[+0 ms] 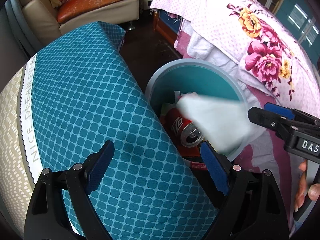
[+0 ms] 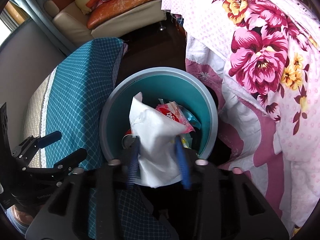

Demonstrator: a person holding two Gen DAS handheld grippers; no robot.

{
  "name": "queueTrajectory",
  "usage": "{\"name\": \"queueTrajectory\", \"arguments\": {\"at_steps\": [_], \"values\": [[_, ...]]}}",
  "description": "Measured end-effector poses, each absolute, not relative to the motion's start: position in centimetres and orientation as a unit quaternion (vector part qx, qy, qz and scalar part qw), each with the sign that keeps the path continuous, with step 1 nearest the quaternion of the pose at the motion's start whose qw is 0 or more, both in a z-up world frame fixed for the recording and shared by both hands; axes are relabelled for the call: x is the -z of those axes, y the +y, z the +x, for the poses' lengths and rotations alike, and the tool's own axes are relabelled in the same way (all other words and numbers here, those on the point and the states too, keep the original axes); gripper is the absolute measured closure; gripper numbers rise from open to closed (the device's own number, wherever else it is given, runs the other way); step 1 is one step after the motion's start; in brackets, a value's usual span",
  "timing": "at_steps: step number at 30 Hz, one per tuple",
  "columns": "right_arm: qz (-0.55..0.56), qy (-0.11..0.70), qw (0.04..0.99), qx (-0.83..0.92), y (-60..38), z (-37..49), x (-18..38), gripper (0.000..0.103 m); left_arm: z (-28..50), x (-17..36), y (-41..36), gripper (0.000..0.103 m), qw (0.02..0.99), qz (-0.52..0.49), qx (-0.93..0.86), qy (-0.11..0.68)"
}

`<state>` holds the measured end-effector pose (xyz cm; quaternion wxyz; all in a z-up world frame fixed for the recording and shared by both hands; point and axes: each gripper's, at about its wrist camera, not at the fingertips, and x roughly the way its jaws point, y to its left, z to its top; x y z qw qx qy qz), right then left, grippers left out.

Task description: Collect trash

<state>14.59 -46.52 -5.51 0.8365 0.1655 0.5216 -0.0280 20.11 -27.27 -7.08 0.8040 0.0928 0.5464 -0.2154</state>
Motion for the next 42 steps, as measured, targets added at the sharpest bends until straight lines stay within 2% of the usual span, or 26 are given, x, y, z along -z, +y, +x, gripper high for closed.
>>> {"name": "queueTrajectory", "arguments": {"at_steps": [1, 13, 21, 24, 42], "values": [[0.161, 0.522, 0.837, 0.03, -46.4, 14.5, 5.4, 0.036, 20.0, 7.1, -27.1, 0.015, 0.805, 0.088, 0.216, 0.545], [0.126, 0.525, 0.84, 0.041, -45.1, 13.2, 3.7, 0.019, 18.1, 5.7, -26.0, 0.014, 0.816, 0.108, 0.198, 0.532], [0.096, 0.511, 0.853, 0.045, -43.8, 10.1, 1.5, 0.007, 16.0, 4.0, -24.2, 0.008, 0.825, 0.098, 0.185, 0.525], [0.102, 0.498, 0.86, 0.043, -43.2, 8.5, 0.7, 0.007, 15.1, 3.4, -23.5, 0.004, 0.829, 0.097, 0.182, 0.519], [0.063, 0.435, 0.897, 0.049, -37.9, 1.2, -3.9, 0.007, 7.3, 0.6, -19.2, 0.004, 0.853, 0.085, 0.177, 0.484]]}}
